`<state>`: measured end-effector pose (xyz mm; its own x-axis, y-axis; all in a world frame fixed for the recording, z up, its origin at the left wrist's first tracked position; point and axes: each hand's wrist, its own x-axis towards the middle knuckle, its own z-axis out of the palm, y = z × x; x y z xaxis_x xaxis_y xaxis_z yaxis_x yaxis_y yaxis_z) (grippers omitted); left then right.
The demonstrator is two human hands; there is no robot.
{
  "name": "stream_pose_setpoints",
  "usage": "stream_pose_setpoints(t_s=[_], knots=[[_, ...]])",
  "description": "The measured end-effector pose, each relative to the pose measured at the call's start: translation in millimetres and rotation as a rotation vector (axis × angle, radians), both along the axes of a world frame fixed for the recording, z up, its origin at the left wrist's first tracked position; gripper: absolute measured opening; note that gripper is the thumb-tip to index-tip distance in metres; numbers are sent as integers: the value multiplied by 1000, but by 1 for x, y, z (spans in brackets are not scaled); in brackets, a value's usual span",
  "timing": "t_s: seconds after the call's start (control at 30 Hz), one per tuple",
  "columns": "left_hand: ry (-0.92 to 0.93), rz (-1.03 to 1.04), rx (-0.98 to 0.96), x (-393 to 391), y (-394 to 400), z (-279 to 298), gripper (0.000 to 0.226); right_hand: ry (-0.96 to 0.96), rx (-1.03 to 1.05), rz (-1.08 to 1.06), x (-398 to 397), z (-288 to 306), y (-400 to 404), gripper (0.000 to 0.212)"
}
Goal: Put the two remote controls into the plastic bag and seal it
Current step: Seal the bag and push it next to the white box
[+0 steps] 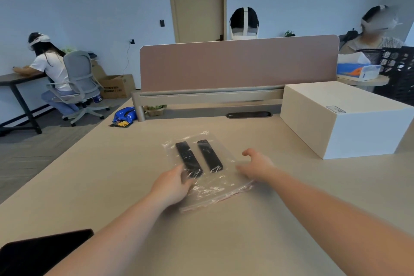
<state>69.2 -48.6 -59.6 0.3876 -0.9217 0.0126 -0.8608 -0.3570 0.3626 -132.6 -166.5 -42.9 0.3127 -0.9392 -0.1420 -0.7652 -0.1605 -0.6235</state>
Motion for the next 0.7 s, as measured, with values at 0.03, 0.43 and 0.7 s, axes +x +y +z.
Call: stream_pose_setpoints(t_s=[0.03, 0.43, 0.7], knots=[[-26, -19, 12, -3, -7, 0, 52, 51, 2, 38, 1, 1, -2, 54], [-66, -153, 21, -39, -92, -2, 57, -11, -97, -37, -40, -3, -58, 45], [-39, -263, 3, -85, -169, -12, 56, 217, -320, -189, -83, -6, -89, 47]])
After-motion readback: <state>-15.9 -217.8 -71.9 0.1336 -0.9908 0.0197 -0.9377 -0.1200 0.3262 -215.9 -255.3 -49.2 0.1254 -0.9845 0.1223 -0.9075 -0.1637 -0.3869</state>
